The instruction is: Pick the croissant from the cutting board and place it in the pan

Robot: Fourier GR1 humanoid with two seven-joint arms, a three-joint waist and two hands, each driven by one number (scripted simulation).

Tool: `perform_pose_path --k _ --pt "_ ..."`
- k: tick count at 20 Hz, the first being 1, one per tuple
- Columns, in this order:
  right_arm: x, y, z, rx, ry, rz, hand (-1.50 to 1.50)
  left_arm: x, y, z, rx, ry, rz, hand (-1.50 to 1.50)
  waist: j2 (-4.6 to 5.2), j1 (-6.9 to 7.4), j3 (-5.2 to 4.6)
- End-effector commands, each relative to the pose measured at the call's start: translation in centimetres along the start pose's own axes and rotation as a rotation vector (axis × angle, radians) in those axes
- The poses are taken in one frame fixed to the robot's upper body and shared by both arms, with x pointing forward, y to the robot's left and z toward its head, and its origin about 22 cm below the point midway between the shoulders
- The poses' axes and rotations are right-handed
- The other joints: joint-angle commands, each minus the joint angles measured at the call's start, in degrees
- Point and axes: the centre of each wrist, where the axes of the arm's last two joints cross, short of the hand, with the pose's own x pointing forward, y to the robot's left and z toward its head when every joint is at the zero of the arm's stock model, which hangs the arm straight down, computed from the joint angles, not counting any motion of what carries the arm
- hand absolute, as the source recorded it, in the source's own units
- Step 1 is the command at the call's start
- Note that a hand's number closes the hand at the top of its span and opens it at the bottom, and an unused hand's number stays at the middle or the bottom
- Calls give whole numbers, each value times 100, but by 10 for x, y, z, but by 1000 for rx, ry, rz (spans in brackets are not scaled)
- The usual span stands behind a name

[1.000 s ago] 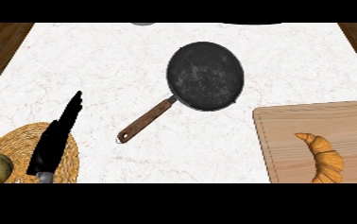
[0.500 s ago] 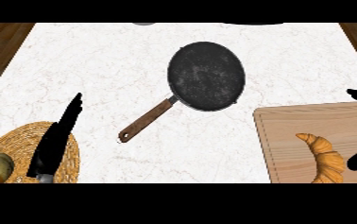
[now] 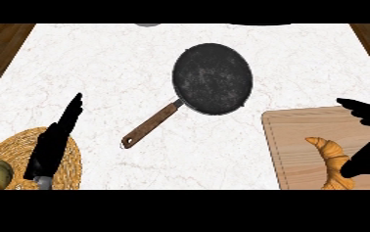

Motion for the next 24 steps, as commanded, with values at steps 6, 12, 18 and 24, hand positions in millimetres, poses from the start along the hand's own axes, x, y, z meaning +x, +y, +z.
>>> perform_pose_path --k 6,12,18,24 --pt "11 11 -20 50 182 87 -150 -3 0 11 3 -4 19 0 1 29 1" --pt "4 23 -16 71 215 105 -150 -7 -9 -1 -5 22 25 0 -2 -44 -1" --pt "-13 57 -30 94 232 130 -150 0 -5 12 9 0 11 0 -5 -31 2" --pt "-12 36 -47 78 231 121 -150 -9 -12 3 17 16 -10 0 2 -27 2"
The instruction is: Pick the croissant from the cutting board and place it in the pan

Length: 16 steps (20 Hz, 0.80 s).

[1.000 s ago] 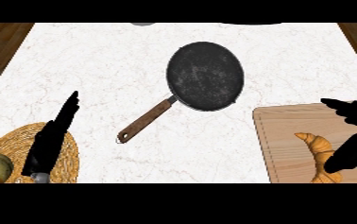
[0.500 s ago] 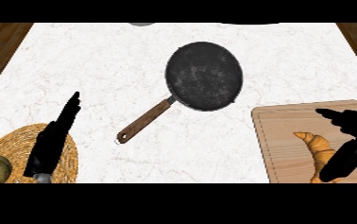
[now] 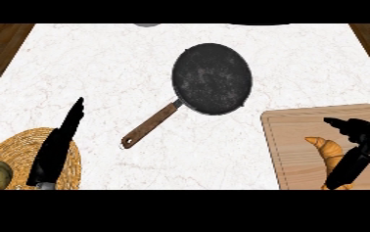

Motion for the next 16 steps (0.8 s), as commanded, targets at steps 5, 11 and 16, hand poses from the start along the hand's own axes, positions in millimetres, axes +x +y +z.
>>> perform_pose_path --k 5,11,16 --pt "2 16 -29 9 105 25 -150 -10 9 4 -16 1 9 0 3 28 1" --pt "4 49 -24 -16 51 -23 150 12 12 -4 7 -10 10 0 -7 -24 1" --pt "-8 30 -34 1 18 -71 150 14 -5 -17 12 -5 3 0 0 -42 1"
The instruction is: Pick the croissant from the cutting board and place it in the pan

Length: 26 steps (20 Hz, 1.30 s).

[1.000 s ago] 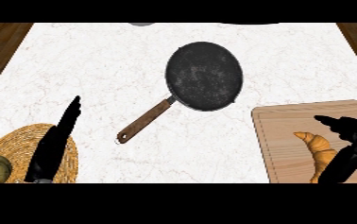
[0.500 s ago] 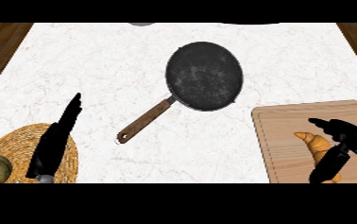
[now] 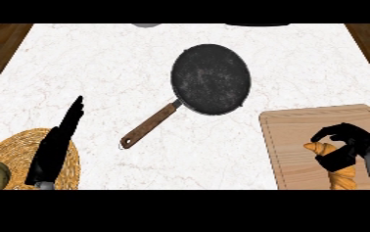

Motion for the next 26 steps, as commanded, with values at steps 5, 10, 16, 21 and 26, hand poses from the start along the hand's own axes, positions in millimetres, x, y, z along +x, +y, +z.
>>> perform_pose_path --k 5,10,16,21,26 --pt "-15 12 -11 71 -4 -89 150 -7 4 15 2 -4 0 0 27 21 60" --pt "16 64 29 -83 87 -175 150 7 9 -3 19 8 -5 0 -11 -116 49" --pt "24 91 55 -414 222 -179 150 -6 12 4 12 20 -2 0 -37 -131 32" --pt "36 53 99 -856 67 -149 150 4 3 -3 12 18 -4 0 -46 -172 31" --pt "70 62 144 -1115 -78 -97 150 -5 12 -2 1 1 -5 0 -1 18 32"
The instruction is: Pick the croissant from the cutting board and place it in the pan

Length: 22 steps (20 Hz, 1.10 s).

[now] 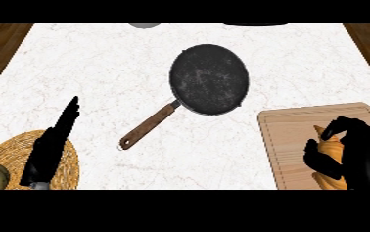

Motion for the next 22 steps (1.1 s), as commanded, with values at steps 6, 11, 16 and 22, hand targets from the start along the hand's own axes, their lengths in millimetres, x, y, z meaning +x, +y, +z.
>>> perform_pose_path --k 6,11,16,22 --pt "92 -39 9 -226 -19 -110 150 6 -27 -1 -39 -22 3 0 69 163 23" --pt "141 -22 -20 -148 -52 -214 150 6 0 -4 -45 -29 -1 0 90 223 28" --pt "183 -9 -55 -91 -40 -278 150 10 -14 -7 -44 -44 1 0 123 283 32" --pt "207 41 -85 0 -32 -307 150 9 -14 -2 -48 -31 -4 0 134 322 35"
